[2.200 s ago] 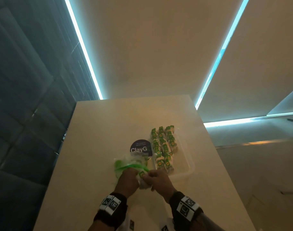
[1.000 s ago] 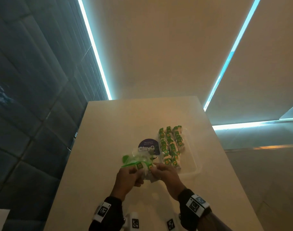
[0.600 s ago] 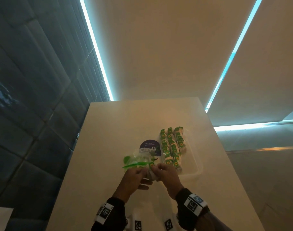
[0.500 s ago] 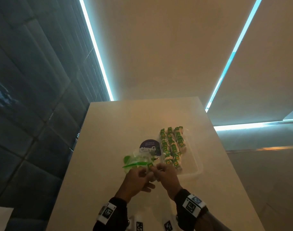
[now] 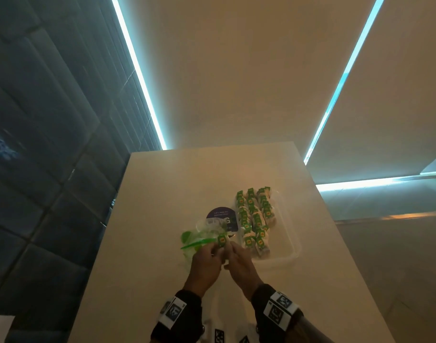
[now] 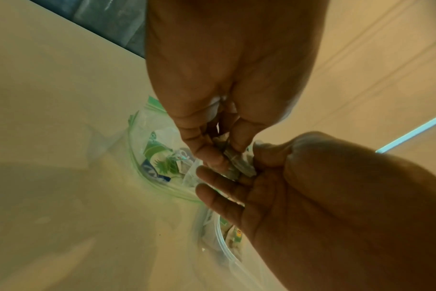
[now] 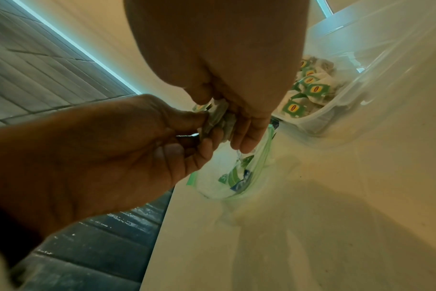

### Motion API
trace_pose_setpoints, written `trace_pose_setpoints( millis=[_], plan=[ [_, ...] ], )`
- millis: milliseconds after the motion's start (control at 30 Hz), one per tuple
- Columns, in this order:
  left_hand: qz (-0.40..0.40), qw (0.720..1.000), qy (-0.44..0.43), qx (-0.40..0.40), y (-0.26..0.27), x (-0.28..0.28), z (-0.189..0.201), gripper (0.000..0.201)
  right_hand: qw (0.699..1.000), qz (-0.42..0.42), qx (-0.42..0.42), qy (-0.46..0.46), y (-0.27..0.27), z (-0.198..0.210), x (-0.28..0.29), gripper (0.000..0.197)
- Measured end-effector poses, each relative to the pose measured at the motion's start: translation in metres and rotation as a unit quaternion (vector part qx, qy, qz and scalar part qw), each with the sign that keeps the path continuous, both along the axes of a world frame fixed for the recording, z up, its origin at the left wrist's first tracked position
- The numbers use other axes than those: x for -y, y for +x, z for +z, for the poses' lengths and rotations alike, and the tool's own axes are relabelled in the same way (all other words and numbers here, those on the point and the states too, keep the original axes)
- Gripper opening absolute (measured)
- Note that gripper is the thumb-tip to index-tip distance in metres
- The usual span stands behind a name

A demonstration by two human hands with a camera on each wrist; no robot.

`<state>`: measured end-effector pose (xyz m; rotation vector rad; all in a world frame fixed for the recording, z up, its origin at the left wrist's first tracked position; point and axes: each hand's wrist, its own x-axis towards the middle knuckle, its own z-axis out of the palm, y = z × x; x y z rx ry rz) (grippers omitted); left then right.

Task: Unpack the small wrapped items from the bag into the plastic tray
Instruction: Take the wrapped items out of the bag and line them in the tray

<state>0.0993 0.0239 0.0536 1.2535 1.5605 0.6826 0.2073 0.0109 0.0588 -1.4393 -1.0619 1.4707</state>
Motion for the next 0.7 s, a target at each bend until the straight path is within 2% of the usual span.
trace_pose_setpoints(
  millis=[100, 267, 367, 500, 600, 700],
  plan=[
    [0.0, 1.0, 0.002, -0.002, -0.002, -0.003, -0.002, 0.015, 1.0, 0.003, 0.015, 0.007, 0.006, -0.001, -0.004, 0.032],
    [0.024, 0.999, 0.023, 0.043, -0.006, -0.006, 0.006, 0.005, 0.995, 0.005, 0.094, 0.027, 0.026, 0.002, -0.011, 0.02],
    [0.05, 0.996, 0.026, 0.065, -0.006, -0.008, 0.005, 0.016, 0.999, 0.0, 0.046, -0.005, 0.033, 0.01, -0.011, 0.018],
    [0.042, 0.996, 0.019, 0.082, -0.005, -0.008, 0.007, 0.022, 1.0, -0.004, -0.003, -0.02, 0.043, 0.019, -0.011, 0.015],
    [0.004, 0.998, -0.006, 0.062, -0.009, -0.008, 0.006, 0.015, 0.999, -0.031, 0.026, -0.024, 0.062, 0.023, -0.02, 0.013],
    [-0.045, 0.998, -0.036, -0.003, -0.02, -0.005, 0.001, 0.003, 0.992, -0.093, 0.075, -0.037, 0.096, 0.021, -0.036, 0.009]
  ],
)
